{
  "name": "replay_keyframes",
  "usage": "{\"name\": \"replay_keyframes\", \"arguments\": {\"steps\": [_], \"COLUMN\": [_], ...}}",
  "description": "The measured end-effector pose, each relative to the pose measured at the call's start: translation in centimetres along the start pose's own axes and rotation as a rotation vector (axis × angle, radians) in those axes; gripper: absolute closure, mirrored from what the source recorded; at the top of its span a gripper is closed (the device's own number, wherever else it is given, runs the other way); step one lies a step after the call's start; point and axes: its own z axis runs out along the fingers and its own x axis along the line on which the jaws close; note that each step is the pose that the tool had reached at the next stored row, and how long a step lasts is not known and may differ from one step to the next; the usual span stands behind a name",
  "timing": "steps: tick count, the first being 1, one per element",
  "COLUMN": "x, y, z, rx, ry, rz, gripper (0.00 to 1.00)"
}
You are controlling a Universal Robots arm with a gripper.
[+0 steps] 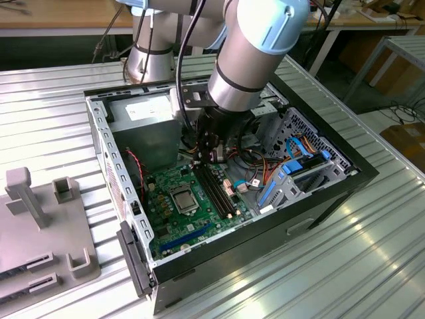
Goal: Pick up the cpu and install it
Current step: 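Install the first cpu locking lever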
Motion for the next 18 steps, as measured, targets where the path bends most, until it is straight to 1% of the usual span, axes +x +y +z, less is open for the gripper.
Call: {"name": "replay_keyframes", "arguments": {"steps": [2,5,6,7,10,12,15,18], "x": [-0.15,-0.23,-0.24,-0.25,-0.22,-0.17,-0.14,-0.12], "y": [0.02,0.09,0.14,0.36,1.09,1.37,1.48,1.49], "z": [0.02,0.07,0.10,0.17,0.35,0.46,0.57,0.58], "rx": [0.0004,-0.0028,-0.0035,-0.0045,-0.0048,-0.0050,-0.0057,-0.0080], "ry": [0.0039,0.0083,0.0086,0.0090,0.0093,0.0093,0.0093,0.0104], "rz": [-0.002,-0.027,-0.033,-0.040,-0.042,-0.042,-0.047,-0.063], "gripper": [0.89,0.89,0.89,0.89,0.89,0.89,0.89,0.89]}}
